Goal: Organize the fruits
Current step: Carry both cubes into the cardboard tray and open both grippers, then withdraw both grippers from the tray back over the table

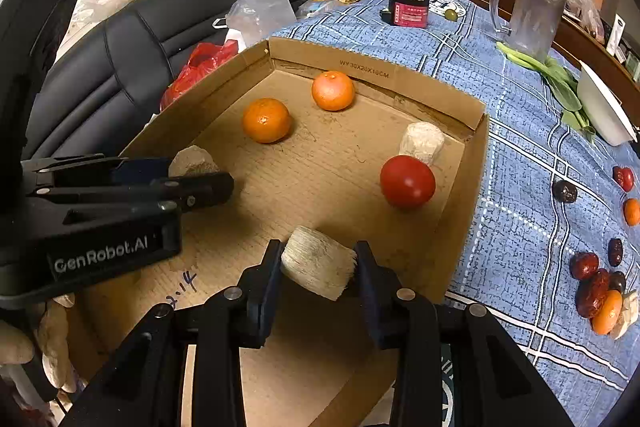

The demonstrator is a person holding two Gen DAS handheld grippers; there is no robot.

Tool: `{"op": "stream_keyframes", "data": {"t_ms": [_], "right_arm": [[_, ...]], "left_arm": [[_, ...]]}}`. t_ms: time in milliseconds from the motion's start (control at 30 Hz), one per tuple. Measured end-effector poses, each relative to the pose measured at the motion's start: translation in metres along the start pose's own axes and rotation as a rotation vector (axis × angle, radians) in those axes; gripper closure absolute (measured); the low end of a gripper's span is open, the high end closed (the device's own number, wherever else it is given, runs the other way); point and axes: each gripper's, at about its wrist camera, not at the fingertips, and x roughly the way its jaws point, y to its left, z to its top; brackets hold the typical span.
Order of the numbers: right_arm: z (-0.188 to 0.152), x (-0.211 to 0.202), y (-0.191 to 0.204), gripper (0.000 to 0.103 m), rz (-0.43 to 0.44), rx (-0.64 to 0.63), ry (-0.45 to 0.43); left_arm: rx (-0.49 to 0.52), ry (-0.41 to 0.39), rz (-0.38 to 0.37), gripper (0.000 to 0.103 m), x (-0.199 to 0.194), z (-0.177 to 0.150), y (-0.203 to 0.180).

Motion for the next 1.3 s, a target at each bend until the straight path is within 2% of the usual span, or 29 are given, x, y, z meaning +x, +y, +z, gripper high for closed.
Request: {"op": "stream_keyframes", "data": {"t_ms": [133,267,400,533,733,900,1100,1300], "right_arm": [[-0.001,-0.013,0.002,0.046,-0.015,-0.017,-0.049],[-0.003,-0.03,0.007,0.046,-0.024,-0.043,-0.091],[-0.013,-0.054,0.006,0.046,-0.027,-0.035,-0.139],[-0.027,-0.072,-0.008,0.036,-0.015,0.043,-0.169],[-0.061,-0.099,-0.039,0.035,-0.004,0.199,-0.204],[-0.092,-0.121,-0.059,0.031,-0.069,0.29,-0.228],[-0.129,-0.142,-0.09,0.03,-0.113,0.416,-0.243],[-0.156,-0.161,-0.11,0.028,-0.183,0.47,-0.267]], "left_arm": [[-0.047,-0.018,-0.027,0.047,-0.009,0.001,0.006],[-0.088,-0.06,-0.059,0.046,-0.028,0.0,0.012],[-0.104,-0.126,-0.074,0.04,-0.054,-0.008,0.012],[-0.101,-0.175,-0.086,0.036,-0.075,-0.021,0.003],[-0.071,-0.194,-0.113,0.027,-0.091,-0.051,-0.028],[-0.042,-0.204,-0.164,0.027,-0.1,-0.08,-0.061],[0.025,-0.258,-0.148,0.027,-0.111,-0.11,-0.103],[0.055,-0.222,-0.163,0.027,-0.109,-0.125,-0.125]]}}
